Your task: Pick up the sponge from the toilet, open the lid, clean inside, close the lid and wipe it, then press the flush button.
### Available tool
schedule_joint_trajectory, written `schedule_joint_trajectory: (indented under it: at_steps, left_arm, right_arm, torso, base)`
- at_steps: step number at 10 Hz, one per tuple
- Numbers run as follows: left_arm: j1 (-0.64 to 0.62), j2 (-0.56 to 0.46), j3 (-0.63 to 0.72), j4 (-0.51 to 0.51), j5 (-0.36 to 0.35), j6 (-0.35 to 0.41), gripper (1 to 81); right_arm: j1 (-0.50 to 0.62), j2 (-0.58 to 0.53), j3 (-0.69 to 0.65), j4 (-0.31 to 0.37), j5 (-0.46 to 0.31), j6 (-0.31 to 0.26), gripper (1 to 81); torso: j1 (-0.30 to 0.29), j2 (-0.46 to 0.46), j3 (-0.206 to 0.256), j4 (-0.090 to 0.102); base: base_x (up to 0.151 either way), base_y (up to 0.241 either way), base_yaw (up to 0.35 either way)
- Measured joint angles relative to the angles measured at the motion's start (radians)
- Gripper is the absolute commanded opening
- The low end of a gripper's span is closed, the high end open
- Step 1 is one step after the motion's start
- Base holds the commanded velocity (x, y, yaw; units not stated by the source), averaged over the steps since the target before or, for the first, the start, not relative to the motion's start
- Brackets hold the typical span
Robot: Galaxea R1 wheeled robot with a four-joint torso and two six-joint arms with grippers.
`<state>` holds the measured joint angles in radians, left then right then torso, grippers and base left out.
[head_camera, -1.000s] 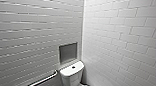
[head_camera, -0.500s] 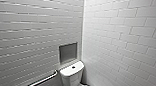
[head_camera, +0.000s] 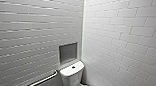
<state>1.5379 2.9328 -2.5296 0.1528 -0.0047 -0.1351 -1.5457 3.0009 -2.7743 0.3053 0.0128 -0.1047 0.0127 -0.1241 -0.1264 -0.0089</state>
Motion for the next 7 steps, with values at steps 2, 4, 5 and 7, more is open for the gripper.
schedule_joint_trajectory:
  at_steps: [2,4,5,7]
  left_arm:
    - [0.0,-0.058,0.125,0.0,-0.002,0.0,81.1]
    - [-0.003,-0.134,0.251,0.0,-0.013,0.0,81.1]
    - [-0.002,-0.172,0.286,0.0,-0.02,0.0,81.1]
    - [-0.001,-0.199,0.297,0.0,-0.025,0.0,81.1]
  right_arm:
    - [0.0,-0.06,0.14,-0.003,-0.002,-0.004,1.0]
    - [-0.003,-0.128,0.329,-0.004,0.01,-0.007,1.0]
    - [-0.004,-0.151,0.409,-0.005,0.013,-0.008,1.0]
    - [-0.003,-0.193,0.502,-0.006,0.024,-0.011,1.0]
  torso:
    - [0.0,0.0,0.0,0.0]
    - [0.0,0.0,0.0,0.0]
    - [0.0,0.0,0.0,0.0]
    - [0.0,0.0,0.0,0.0]
  base:
    - [0.0,0.0,0.0]
    - [0.0,0.0,0.0]
    - [0.0,0.0,0.0]
    - [0.0,0.0,0.0]
